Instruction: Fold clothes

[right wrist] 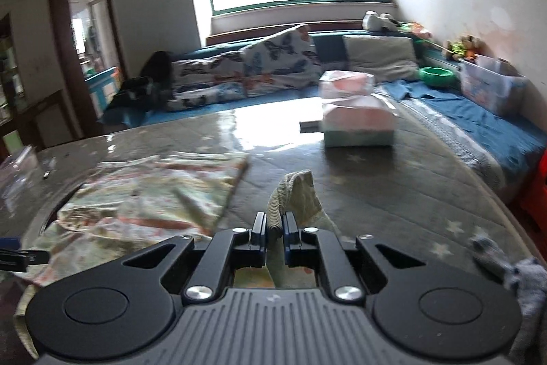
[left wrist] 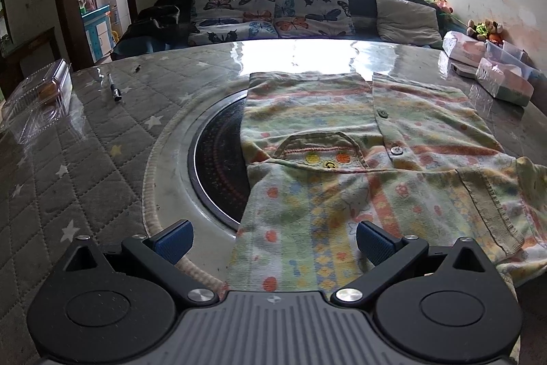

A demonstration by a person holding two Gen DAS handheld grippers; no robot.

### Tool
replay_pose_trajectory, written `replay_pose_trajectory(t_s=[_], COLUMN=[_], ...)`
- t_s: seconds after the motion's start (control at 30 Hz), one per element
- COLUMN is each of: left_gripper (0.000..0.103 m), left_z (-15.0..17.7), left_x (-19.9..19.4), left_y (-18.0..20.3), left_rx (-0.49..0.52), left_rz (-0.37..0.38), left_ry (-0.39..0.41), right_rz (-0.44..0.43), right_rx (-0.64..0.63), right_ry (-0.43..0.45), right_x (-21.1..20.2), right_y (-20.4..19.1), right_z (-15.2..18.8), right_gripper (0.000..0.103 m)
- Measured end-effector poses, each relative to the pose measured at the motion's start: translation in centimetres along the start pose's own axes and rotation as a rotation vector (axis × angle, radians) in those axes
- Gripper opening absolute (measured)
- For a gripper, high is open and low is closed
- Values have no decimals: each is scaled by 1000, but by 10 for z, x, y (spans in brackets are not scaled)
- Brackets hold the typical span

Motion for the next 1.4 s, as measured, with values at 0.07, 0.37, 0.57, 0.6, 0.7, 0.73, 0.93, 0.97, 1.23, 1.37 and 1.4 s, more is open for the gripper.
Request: replay_pose_trajectory(t_s=[0.07,0.37,0.57,0.6,0.7,0.73,0.93,0.97,1.23,1.37,1.4], left_gripper=[103,103,103,103,103,103,103,103,103,103,103], left_z=[0,0,1,1,1,0,1,1,1,1,1], left_x=[1,5,6,6,6,6,7,7,9,9,9], left_y=[1,3,2,2,1,1,2,2,2,3,3], left_rx=[4,12,13,12,12,12,13,12,16,17,18], left_rz=[-2,-10,-12,-12,-12,-12,-12,-12,-12,-11,-10], left_ry=[-5,-18,-21,-21,-22,-23,-25,-26,-28,-30,-30], right_rz=[-23,-109,-153,-160,-178,-186,-225,-232,-282,-307,-312], right_rx=[-15,-80,-108,-113,-127,-132,-163,-168,-200,-216,-220], right_ry=[2,6,4,5,9,11,14,14,17,21,21], right_x=[2,8,12,12,12,13,16,16,20,20,20], right_y=[-10,-49,-69,-72,-80,-84,-102,-105,-128,-140,-142], right_z=[-3,-12,-14,-15,-18,-19,-24,-24,-27,-29,-30], right_gripper=[8,8,8,8,8,8,8,8,8,8,8])
Point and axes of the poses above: each gripper's, at about its wrist camera, not at the fingertips, and x roughly the way its jaws point, y to its right, z to its underside, the point moved 2 cm from there along x, roughly the way its jaws point, and after that the axes turned 2 degrees about -y, right-handed, at the moved point
